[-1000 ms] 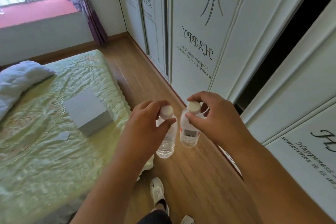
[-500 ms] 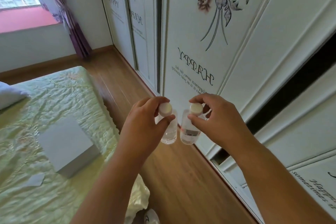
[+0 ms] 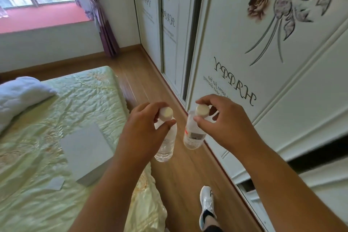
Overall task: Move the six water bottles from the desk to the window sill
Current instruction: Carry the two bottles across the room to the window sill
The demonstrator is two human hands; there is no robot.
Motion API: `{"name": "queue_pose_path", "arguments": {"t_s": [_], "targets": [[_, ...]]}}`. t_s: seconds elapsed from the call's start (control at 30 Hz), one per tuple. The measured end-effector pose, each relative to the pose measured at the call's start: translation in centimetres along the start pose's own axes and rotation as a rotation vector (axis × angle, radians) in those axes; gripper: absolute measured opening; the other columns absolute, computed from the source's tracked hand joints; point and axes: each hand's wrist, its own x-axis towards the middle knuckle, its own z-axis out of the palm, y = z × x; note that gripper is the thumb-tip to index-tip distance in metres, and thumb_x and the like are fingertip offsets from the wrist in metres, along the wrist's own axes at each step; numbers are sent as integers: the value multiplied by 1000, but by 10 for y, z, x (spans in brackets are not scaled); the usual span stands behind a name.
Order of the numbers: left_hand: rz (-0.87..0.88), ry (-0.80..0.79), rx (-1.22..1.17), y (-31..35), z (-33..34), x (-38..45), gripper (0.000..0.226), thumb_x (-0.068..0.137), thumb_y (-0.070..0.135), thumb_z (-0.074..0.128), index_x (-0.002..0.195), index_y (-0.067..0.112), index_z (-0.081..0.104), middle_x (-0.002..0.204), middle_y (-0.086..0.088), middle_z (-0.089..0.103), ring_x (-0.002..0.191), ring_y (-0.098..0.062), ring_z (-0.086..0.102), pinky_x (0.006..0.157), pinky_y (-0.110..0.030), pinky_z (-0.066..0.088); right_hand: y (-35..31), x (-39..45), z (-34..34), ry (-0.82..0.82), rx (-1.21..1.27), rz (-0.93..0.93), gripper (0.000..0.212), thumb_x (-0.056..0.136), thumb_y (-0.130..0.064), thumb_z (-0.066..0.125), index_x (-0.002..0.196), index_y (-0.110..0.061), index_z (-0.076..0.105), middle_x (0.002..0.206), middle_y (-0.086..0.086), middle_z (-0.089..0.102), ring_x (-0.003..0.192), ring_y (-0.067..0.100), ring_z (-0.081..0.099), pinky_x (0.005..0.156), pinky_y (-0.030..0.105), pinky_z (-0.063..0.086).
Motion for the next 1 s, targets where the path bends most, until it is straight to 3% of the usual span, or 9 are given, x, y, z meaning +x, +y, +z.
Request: {"name": "queue_pose_path", "arguments": {"t_s": [0.2,0.37,0.6,0.8,1.0], "targets": [[-93,77,53,-2,5,41,42,79,35,80,117,32,64,103,18,61,86,0,58,76,-13,49,17,66,7,-75,38,-99,36,82,-34,76,116,-31,65,102,-20,65,89,-4,60,73,7,47],[-150,156,71,13,16,95,42,79,31,81,117,28,65,106,15,63,89,-5,61,80,-23,54,37,134,-4,-131,62,-180,39,82,-35,78,118,-31,65,103,-19,65,87,-4,60,74,6,46],[-223,264,110,28,45,152,41,79,31,81,117,29,65,107,14,63,87,-3,61,76,-10,48,72,212,-18,-174,91,-280,39,81,-35,78,117,-32,65,98,-22,62,83,-7,58,71,6,44],[-262,307,114,32,65,178,39,79,34,80,114,30,64,102,16,63,86,-3,61,76,-15,51,95,249,-19,-236,131,-316,39,81,-35,80,117,-31,64,102,-20,64,85,-4,60,75,11,49],[-282,297,122,17,77,209,36,79,36,79,112,34,64,96,18,61,86,-2,58,75,-21,52,108,285,-10,-250,126,-328,39,81,-37,80,116,-35,63,99,-25,60,86,-7,60,71,5,45]]}}
